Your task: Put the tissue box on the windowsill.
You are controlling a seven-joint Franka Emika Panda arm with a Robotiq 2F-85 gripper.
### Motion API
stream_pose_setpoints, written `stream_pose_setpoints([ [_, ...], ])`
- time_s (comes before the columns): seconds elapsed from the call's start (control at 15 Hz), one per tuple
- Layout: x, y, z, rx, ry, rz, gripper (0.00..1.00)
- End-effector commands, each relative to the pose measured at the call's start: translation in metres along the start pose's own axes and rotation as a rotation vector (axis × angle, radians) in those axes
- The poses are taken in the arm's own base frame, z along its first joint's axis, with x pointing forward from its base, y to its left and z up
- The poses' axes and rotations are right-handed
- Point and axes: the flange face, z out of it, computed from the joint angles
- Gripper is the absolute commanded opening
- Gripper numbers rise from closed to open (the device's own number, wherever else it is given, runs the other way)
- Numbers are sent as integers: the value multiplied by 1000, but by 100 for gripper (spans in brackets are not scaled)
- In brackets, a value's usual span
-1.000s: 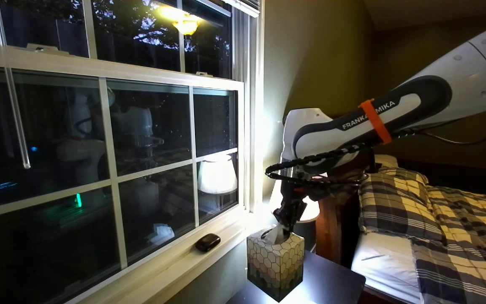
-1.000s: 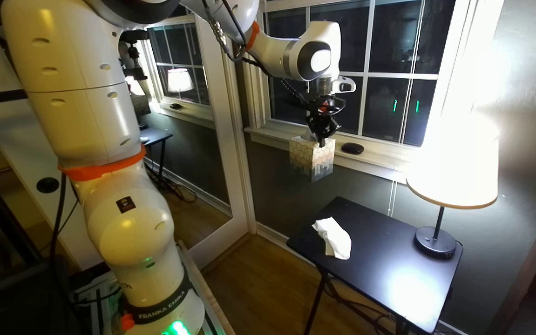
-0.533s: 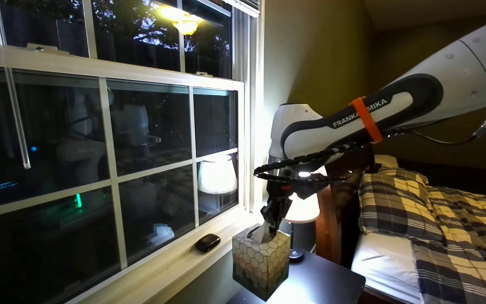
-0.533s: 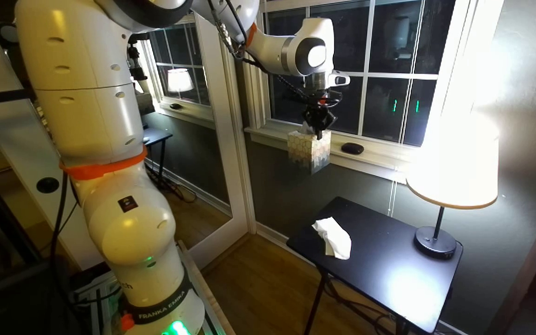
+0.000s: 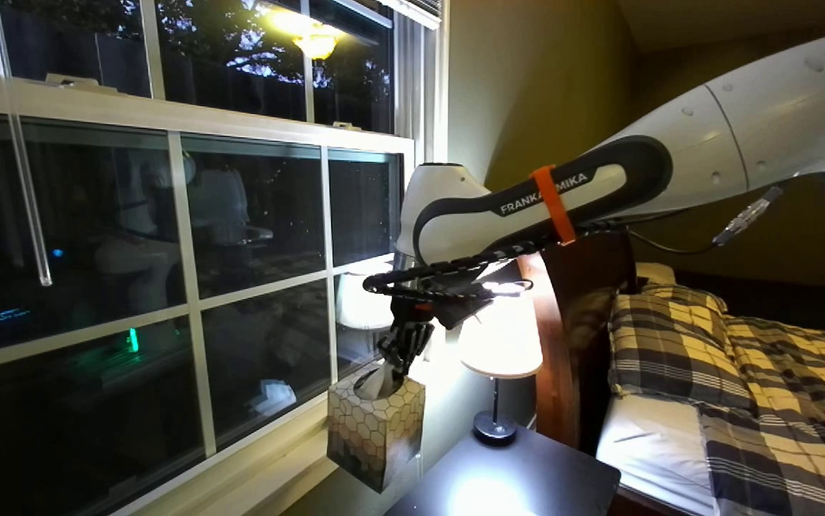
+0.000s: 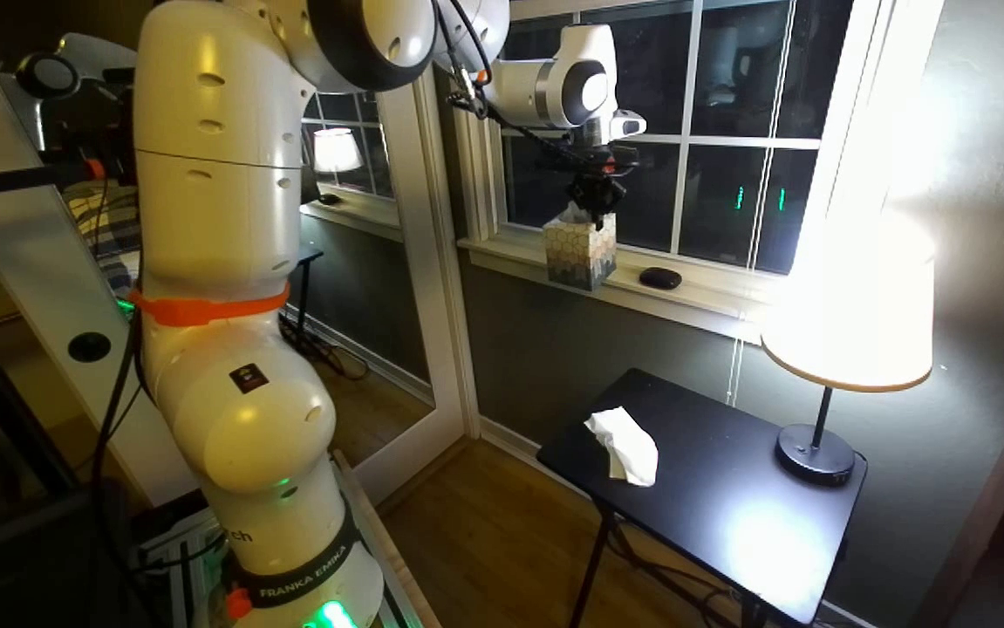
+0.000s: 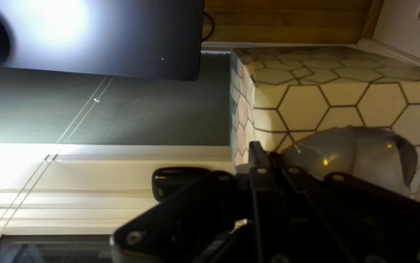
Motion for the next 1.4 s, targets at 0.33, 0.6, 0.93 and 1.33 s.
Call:
stream_pose_setpoints([
  [0.33, 64, -23, 33, 29, -31, -6, 1],
  [0.6, 81, -15, 48, 25, -49, 11, 1],
  [0.93, 99, -8, 61, 18, -53, 22, 1],
  [1.33, 116, -5, 68, -9, -39, 22, 1],
])
